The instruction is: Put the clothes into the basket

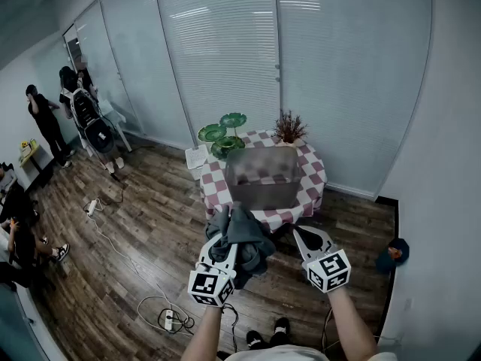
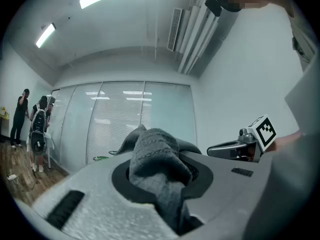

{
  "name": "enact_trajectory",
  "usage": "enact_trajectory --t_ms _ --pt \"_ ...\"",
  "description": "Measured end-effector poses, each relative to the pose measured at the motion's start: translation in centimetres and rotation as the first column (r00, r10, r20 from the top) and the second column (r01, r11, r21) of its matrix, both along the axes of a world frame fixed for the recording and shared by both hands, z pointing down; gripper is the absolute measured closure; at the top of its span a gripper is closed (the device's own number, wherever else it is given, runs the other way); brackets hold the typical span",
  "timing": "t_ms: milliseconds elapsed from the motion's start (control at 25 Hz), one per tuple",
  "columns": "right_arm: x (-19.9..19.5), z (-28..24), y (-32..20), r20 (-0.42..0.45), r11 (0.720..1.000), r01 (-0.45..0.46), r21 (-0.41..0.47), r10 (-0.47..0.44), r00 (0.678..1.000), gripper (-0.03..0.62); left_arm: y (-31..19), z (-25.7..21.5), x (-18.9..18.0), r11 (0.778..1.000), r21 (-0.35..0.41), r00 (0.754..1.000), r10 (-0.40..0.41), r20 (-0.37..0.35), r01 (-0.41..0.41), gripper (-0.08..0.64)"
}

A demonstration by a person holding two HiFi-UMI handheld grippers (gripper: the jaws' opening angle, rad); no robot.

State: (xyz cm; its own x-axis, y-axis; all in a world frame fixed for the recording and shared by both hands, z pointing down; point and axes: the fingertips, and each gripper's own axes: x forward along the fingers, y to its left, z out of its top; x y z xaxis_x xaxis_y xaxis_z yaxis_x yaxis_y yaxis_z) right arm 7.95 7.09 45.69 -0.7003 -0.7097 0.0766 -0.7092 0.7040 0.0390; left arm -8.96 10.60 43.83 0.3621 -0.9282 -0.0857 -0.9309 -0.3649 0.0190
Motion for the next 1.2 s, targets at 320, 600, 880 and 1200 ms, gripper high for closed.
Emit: enact_trajectory --t_ms 320,600,880,1200 --pt "0.6 0.5 -0.4 -0.012 1.0 0.0 -0.008 -0.001 1.0 0.571 -0.6 0.0 0.6 1.0 -0.004 1.0 -0.005 0.0 0.005 0.48" --pt "1.5 0.5 -1.7 0.054 0.999 -0.007 -0.035 0.009 0.998 0.569 -1.6 -0.3 0.7 1.0 -0.003 1.0 -0.013 0.008 0.013 0.48" --pt "2.1 1.8 -3.4 0.06 0.999 0.016 -0.052 -0.012 0.998 0.569 -3.5 -0.7 1.0 0.999 0.015 0.999 -0.029 0.015 0.028 0.48" --pt "3.8 2.3 -6.0 0.064 0.998 0.026 -0.062 -0.022 0.998 0.569 -6.3 -1.1 1.9 0.998 0.026 0.999 -0.051 0.017 0.05 0.48"
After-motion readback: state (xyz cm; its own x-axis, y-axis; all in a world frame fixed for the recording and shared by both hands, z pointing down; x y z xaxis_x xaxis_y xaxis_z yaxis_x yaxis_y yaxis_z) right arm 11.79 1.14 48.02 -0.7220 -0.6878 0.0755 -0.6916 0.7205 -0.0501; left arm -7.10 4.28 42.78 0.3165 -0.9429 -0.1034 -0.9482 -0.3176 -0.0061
